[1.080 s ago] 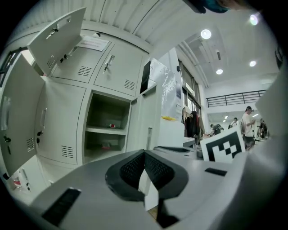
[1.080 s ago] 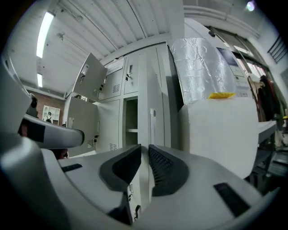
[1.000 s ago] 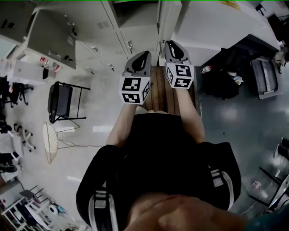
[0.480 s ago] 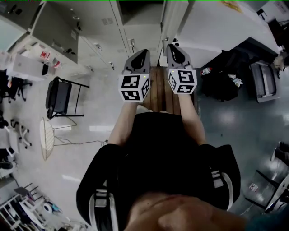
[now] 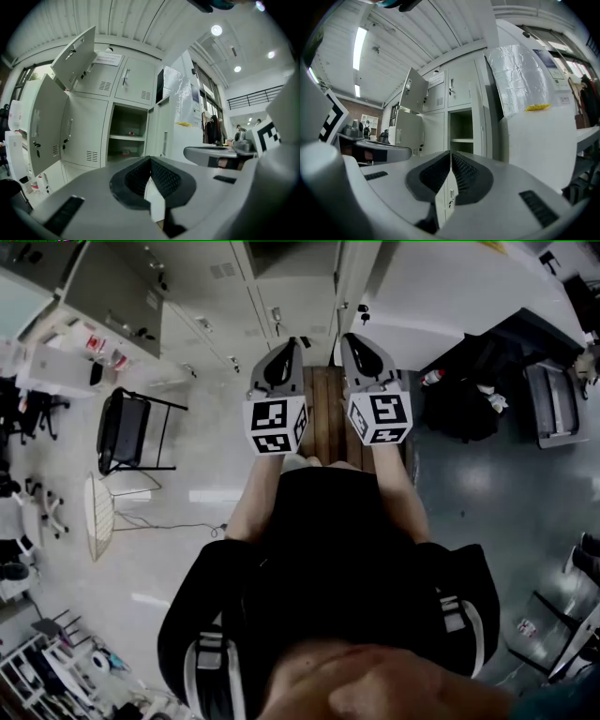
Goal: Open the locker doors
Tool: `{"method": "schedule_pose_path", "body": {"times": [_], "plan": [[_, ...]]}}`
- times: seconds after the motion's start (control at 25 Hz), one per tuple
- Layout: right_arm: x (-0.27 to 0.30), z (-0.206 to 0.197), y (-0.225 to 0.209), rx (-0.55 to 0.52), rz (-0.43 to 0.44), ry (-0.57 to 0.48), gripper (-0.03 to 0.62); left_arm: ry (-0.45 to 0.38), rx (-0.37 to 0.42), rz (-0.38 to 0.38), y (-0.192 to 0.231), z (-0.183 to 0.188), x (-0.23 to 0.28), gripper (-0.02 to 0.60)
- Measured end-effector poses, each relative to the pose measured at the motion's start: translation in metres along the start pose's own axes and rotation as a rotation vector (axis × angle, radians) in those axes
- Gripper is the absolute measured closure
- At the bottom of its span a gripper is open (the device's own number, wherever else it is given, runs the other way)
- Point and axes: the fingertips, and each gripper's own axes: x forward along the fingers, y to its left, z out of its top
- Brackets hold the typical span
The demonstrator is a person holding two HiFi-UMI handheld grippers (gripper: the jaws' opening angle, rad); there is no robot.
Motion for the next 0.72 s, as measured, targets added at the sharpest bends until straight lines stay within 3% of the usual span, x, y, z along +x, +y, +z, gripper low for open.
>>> {"method": "schedule_pose_path", "body": {"times": [0.24,0.44,0.72], "plan": [[-0.003,0.0,0.004,-0.001,0.014,-0.002,0.565,-0.002,0.013,0.017,0.0,0.0,-0.007,0.572],[-0.001,0.0,0.017,-0.071,0.045,0.005,0.576,0.016,0.011,-0.006,-0.007,-0.003,-0.009,0.572],[-0.003,0.0,0.013,-0.057,0.048,0.004,0.577,0.021,0.018,-0.023,-0.016,-0.003,-0.005,0.572]]}}
